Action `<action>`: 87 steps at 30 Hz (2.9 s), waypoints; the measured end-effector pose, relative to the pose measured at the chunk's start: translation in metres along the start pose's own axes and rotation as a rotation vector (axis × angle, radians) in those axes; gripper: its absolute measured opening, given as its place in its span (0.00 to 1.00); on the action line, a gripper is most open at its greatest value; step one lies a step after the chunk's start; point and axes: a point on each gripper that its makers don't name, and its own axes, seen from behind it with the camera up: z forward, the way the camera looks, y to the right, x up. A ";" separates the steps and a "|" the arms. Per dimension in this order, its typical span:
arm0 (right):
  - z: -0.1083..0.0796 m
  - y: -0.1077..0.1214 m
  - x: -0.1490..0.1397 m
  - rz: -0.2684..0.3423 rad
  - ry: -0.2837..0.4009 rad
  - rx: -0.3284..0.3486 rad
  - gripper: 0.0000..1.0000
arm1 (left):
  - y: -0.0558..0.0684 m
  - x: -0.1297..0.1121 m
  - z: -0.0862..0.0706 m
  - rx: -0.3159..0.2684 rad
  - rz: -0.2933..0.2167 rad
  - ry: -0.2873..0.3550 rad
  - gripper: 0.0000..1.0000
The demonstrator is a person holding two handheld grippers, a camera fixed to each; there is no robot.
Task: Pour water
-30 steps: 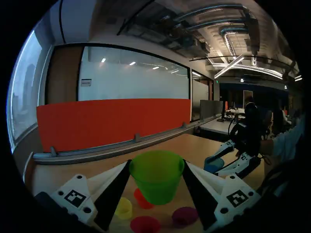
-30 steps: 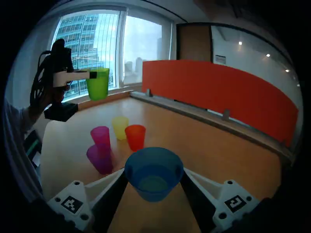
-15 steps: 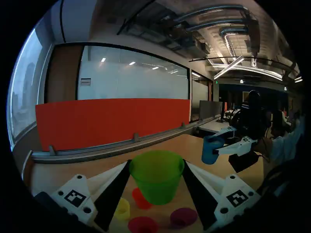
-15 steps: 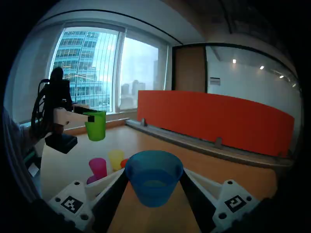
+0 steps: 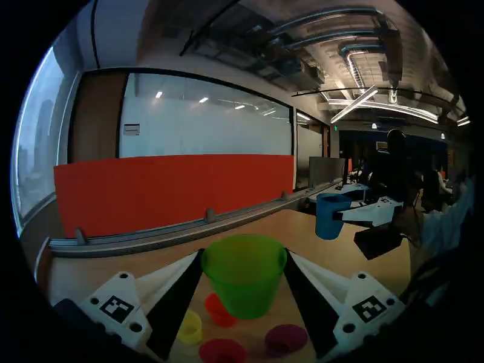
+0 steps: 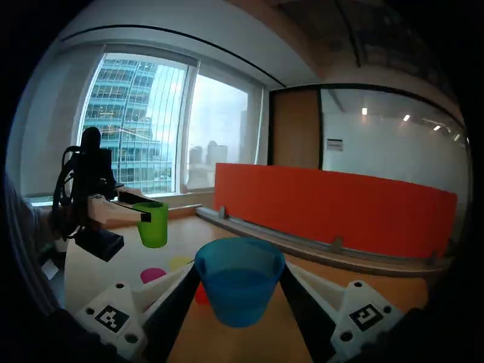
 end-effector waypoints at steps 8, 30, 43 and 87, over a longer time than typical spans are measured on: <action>0.001 -0.003 0.012 -0.006 0.011 0.009 0.91 | 0.005 0.001 0.000 -0.007 0.022 -0.001 0.90; 0.009 -0.005 0.052 -0.052 0.043 0.045 0.91 | 0.026 0.001 0.007 -0.027 0.027 0.047 0.90; 0.015 -0.008 0.076 -0.084 0.056 0.070 0.91 | 0.033 -0.002 0.008 -0.035 0.028 0.047 0.90; 0.058 -0.065 0.141 -0.621 0.092 0.127 0.91 | 0.063 -0.002 0.008 -0.104 0.035 0.053 0.90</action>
